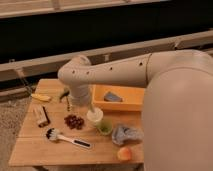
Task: Place fork in paper cup
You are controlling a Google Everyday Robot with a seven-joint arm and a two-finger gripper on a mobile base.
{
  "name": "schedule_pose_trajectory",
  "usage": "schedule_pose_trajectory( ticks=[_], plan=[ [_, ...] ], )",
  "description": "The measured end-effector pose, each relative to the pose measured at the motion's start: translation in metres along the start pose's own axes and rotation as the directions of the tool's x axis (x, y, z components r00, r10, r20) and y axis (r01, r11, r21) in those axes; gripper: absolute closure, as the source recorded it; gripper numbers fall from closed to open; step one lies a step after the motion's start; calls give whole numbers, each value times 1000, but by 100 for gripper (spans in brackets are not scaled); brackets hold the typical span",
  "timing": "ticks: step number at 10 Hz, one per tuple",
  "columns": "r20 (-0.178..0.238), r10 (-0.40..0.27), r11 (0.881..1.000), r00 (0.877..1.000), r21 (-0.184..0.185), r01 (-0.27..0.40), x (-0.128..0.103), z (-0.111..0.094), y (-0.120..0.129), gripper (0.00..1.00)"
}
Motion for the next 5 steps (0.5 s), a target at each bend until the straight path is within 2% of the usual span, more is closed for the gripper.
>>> schedule_pose_trajectory(
  ticks=[2,5],
  plan=[
    [17,-39,999,999,-25,40,-14,13,34,35],
    [80,-86,994,993,-61,91,-40,36,78,35]
  ],
)
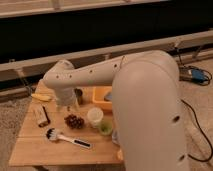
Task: Place fork in paper cup
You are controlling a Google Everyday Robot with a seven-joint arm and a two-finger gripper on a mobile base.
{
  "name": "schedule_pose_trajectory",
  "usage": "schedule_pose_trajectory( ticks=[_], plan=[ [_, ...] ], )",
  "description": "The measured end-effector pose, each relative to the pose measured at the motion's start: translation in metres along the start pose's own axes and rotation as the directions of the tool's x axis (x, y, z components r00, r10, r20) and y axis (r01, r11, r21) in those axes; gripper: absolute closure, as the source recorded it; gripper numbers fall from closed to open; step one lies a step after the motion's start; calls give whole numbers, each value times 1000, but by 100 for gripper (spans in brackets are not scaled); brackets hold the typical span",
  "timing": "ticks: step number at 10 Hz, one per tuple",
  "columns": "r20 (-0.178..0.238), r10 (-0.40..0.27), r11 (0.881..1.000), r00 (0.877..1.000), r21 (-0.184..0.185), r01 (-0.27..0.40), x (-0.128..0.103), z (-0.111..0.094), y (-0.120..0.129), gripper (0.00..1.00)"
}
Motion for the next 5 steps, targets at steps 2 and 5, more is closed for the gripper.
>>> schedule_pose_trajectory(
  ticks=[2,5],
  plan=[
    [44,-47,999,998,2,47,-11,14,12,35],
    [92,-116,993,989,43,112,-34,35,13,35]
  ],
)
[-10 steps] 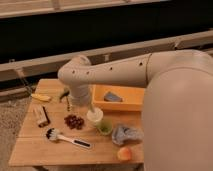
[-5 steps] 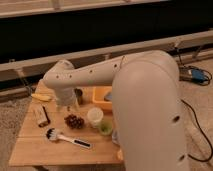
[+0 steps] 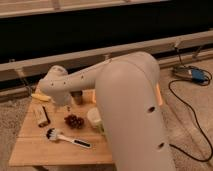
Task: Place fork in paper cup
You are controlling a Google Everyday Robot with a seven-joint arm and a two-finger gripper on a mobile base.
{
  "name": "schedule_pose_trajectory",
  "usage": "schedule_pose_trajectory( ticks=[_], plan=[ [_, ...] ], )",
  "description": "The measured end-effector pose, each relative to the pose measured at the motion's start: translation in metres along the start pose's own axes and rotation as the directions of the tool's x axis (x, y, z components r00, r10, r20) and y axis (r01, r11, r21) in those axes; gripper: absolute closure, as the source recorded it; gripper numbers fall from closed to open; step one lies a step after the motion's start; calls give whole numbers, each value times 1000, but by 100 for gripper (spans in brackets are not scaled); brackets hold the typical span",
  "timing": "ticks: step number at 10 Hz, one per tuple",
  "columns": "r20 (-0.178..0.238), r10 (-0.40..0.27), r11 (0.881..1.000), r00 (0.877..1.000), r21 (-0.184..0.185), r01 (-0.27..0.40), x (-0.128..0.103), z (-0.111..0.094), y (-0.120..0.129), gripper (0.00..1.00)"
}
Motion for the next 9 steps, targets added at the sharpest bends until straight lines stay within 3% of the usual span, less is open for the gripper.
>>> schedule_pose_trajectory(
  ticks=[4,9],
  plan=[
    [31,-52,999,998,11,52,-26,25,-2,35],
    [46,-99,995,994,-12,99,-59,44,-3,35]
  ],
)
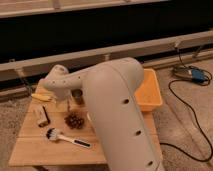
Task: Place fork in paper cup
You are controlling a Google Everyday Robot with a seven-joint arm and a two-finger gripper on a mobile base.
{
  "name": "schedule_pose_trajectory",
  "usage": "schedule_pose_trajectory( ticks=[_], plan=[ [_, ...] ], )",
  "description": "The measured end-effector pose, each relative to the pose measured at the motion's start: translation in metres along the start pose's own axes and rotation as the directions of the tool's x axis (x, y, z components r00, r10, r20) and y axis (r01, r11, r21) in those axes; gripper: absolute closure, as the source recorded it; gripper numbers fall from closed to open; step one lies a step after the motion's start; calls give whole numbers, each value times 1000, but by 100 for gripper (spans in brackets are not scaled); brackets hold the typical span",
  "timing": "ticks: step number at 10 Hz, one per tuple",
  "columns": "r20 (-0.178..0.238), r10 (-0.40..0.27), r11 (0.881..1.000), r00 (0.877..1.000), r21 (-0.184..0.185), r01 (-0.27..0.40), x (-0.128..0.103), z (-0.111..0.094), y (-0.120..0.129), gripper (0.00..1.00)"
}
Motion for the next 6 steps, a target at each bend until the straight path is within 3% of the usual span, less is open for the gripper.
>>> schedule_pose_trajectory(
  ticks=[6],
  plan=[
    [-5,-55,998,998,-3,55,-28,41,7,35]
  ],
)
